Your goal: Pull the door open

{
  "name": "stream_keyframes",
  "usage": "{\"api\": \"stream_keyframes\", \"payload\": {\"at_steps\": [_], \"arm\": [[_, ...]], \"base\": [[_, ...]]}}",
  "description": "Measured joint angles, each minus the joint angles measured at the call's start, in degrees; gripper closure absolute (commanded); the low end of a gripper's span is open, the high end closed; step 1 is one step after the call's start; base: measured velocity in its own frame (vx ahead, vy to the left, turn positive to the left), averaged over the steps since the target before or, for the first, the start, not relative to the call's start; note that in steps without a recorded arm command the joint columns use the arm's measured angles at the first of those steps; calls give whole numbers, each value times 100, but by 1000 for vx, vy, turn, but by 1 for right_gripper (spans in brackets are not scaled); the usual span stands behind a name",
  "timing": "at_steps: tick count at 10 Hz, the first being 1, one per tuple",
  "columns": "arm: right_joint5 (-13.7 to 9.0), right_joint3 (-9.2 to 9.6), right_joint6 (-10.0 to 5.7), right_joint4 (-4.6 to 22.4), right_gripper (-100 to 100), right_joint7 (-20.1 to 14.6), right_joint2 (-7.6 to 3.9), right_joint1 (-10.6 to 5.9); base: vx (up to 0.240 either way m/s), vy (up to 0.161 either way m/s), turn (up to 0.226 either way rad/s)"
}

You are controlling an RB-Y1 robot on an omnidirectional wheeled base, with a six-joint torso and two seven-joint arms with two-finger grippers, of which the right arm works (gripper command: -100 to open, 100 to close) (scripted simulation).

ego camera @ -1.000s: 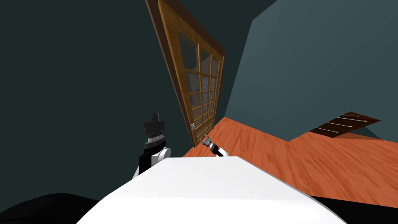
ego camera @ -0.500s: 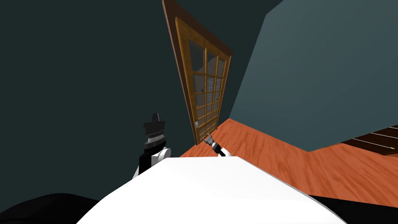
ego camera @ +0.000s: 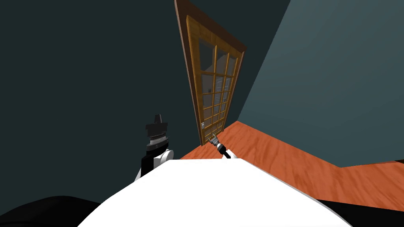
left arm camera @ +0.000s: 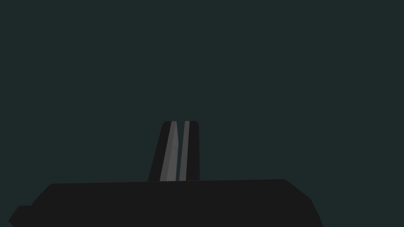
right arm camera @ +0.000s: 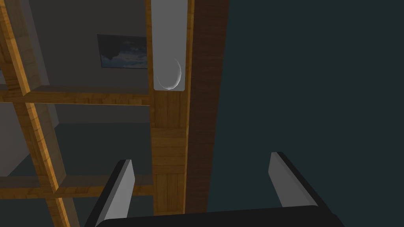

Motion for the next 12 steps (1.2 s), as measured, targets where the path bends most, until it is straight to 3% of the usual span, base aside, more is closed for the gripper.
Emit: {"api": "stream_keyframes", "payload": {"at_steps": [1, 5, 6, 7, 12], "arm": [[25, -88, 85, -197, -100, -39, -4, 83], [-36, -538, 57, 56, -100, 101, -28, -86], [-5, -621, 144, -183, -100, 54, -30, 29], [-39, -792, 124, -20, -100, 123, -21, -60], [-67, -1454, 156, -84, -100, 227, -37, -17]], "base": [[-13, 26, 42], [-1, 29, 203], [8, 34, 193], [13, 34, 174], [27, 26, 219]]}}
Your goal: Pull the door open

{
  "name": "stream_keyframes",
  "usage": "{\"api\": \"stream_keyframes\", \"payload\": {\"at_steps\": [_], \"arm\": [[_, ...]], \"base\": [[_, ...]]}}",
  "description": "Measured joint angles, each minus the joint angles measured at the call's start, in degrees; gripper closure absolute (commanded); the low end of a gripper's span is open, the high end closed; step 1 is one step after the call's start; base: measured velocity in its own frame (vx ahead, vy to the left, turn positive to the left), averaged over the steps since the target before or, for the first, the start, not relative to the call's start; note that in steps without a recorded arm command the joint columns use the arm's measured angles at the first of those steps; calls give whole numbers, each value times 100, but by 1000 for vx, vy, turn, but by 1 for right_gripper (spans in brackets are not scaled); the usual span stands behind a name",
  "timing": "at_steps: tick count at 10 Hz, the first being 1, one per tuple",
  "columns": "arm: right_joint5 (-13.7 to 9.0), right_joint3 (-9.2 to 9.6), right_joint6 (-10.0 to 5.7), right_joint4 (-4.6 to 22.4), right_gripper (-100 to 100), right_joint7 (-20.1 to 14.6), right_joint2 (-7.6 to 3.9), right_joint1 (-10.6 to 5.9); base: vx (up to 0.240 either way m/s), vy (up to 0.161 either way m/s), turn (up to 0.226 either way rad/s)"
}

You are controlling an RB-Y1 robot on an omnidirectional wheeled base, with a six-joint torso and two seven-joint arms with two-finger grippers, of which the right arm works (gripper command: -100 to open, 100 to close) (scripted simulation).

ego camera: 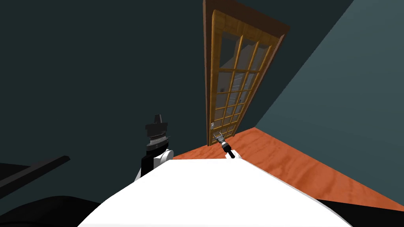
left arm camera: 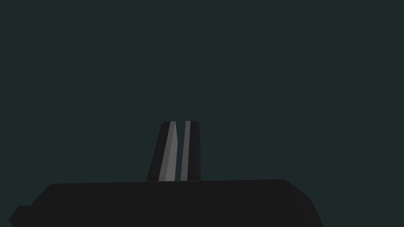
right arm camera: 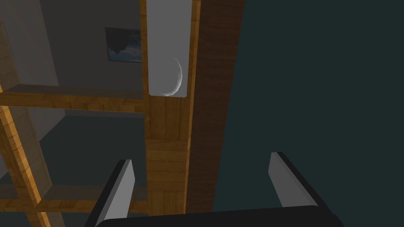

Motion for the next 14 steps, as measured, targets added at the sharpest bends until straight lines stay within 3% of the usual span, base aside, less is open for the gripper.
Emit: {"api": "stream_keyframes", "payload": {"at_steps": [7, 10, 12, 14], "arm": [[-6, -841, 185, -273, -100, 55, 120, 102], [-24, -1186, 238, -281, -100, 97, 178, 78], [-77, -1504, 164, -62, -100, 233, 191, -22], [-59, -1670, 256, -241, -100, 196, 269, 48]], "base": [[48, -3, 205], [48, -31, 200], [62, -68, 250], [50, -69, 222]]}}
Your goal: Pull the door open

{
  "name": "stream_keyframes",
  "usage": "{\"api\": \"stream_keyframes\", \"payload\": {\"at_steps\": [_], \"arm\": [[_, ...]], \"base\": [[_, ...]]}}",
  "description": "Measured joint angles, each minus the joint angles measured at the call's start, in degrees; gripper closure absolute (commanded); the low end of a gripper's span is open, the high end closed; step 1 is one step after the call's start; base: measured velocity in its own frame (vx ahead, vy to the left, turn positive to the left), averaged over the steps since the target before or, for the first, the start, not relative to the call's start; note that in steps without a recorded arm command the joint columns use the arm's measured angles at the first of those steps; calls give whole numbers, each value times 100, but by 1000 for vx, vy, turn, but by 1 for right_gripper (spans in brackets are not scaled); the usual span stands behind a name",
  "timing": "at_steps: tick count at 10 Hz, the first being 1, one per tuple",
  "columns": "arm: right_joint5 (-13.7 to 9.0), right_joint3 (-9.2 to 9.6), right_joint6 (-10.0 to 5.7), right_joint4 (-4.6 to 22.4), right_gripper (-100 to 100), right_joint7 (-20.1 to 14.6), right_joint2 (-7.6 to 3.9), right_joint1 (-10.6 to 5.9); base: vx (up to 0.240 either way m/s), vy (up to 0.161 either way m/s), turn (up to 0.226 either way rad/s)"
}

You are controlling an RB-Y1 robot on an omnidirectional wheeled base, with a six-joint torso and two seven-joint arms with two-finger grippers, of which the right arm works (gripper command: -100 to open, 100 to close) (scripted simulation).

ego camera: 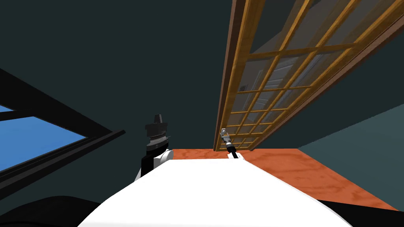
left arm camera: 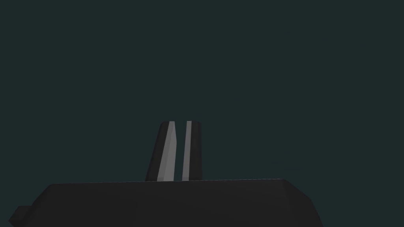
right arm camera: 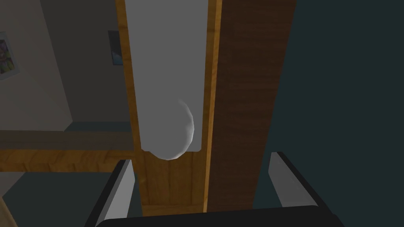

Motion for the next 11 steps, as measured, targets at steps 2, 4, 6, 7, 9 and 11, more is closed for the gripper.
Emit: {"api": "stream_keyframes", "payload": {"at_steps": [2, 4, 6, 7, 9, 11], "arm": [[-12, -236, 39, -18, -100, 35, 81, 0], [-8, -458, 86, -125, -100, 31, 185, 54], [-22, -579, 68, -62, 100, 75, 222, 23], [-22, -572, 72, -68, 100, 70, 218, 26], [-28, -583, 80, -78, 100, 65, 196, 29], [-31, -588, 83, -80, 100, 63, 192, 32]], "base": [[48, -119, 311], [26, -151, 278], [0, -30, 3], [0, 22, -33], [2, 11, -4], [0, 0, 0]]}}
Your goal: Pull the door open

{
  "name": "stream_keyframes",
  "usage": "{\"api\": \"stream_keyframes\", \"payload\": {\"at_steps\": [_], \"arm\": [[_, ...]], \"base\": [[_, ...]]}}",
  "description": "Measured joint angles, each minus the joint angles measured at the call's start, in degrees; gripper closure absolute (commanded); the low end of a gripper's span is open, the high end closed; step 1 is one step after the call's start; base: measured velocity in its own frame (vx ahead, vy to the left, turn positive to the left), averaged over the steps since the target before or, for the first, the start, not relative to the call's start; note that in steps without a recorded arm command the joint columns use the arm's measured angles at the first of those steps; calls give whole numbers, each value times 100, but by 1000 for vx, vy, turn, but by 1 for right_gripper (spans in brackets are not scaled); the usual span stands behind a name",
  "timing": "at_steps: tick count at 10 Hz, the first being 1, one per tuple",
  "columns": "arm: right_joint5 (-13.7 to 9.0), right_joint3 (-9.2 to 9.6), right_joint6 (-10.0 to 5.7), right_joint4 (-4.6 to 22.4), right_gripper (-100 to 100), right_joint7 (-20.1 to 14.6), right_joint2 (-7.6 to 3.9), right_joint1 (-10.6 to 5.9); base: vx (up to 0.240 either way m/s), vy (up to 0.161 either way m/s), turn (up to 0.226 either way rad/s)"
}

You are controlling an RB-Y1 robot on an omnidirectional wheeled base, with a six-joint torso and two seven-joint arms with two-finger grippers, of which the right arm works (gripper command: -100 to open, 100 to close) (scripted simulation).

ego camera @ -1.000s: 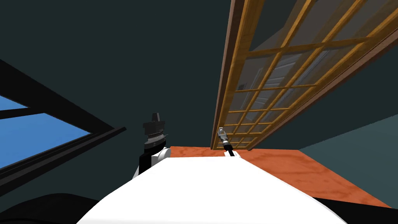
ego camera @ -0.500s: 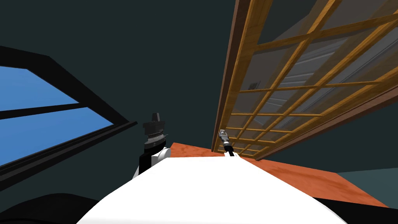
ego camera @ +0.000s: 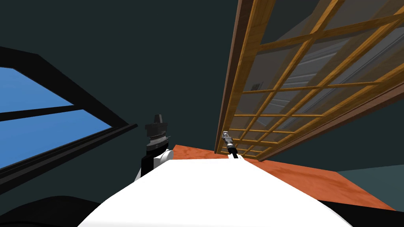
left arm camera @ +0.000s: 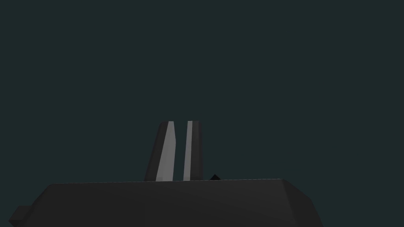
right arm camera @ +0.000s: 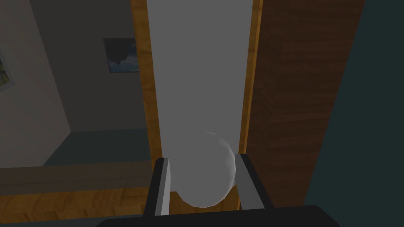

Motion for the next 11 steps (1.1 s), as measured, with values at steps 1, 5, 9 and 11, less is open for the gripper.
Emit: {"api": "stream_keyframes", "payload": {"at_steps": [1, 5, 9, 11], "arm": [[0, 0, 0, 0, 100, 1, 0, 0], [-203, 92, 15, -15, 100, -523, -105, 41], [-436, 201, 7, 7, 100, -1103, -210, 59], [-588, 272, 5, -1, 100, -1431, -266, 85]], "base": [[-9, 1, 46], [-16, 3, 50], [-17, 3, 57], [-19, 2, 44]]}}
